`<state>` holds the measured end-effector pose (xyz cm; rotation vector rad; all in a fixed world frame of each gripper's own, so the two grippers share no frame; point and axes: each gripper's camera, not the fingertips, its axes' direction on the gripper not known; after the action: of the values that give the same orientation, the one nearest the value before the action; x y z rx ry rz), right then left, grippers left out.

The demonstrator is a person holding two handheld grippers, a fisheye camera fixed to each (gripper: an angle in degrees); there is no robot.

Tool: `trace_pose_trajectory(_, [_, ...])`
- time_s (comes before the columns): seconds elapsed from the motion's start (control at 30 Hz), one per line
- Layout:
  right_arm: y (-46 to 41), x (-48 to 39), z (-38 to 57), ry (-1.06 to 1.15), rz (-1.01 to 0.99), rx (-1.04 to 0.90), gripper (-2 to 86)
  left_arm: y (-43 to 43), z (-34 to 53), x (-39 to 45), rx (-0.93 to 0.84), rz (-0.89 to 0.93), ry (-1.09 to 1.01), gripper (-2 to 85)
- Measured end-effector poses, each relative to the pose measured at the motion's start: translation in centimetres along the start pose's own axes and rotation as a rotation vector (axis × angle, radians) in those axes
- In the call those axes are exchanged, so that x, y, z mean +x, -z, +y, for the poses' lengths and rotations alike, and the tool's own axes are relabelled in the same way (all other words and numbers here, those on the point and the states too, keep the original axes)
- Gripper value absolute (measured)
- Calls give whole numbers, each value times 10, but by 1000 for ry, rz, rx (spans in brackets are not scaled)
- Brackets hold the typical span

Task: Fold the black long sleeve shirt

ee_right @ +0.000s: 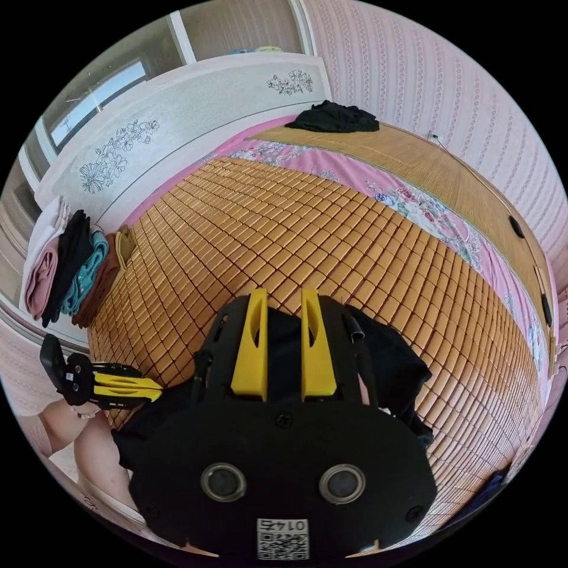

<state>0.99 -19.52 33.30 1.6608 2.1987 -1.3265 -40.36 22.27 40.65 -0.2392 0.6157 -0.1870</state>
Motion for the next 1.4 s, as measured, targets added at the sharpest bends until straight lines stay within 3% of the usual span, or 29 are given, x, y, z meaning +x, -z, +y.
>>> trace_pose_trajectory(0.07, [36,21,2,-15,-41,65,88,6,-7,-4,-20,-10,2,-1])
trace_pose_trajectory(0.17, [87,57,31,-36,63,103,84,23,-12,-15,-17,-54,5,17])
trace_pose_trajectory(0.3, [109,117,104,-132,215,4,100,44,-31,-40,50,-60,32,26])
trace_pose_trajectory(0.53, [82,166,159,-354,23,-121,118,23,-128,-59,110,76,88,88])
trace_pose_trajectory(0.6, [90,170,157,-354,-1,-90,32,8,-151,-62,80,74,103,96])
trace_pose_trajectory(0.77, [109,184,147,-346,-27,-85,6,-25,-188,-81,-26,160,205,28])
trace_pose_trajectory(1.0, [186,205,141,-414,41,61,1,24,-200,-73,142,165,186,-4])
trace_pose_trajectory(1.13, [239,181,161,-334,-21,146,2,77,-175,-48,203,215,41,-4])
trace_pose_trajectory(1.27, [303,128,227,-214,-103,188,3,124,-103,-20,144,254,-113,-4])
trace_pose_trajectory(1.4, [312,80,324,-205,-151,-7,5,123,-14,2,1,306,-110,-7])
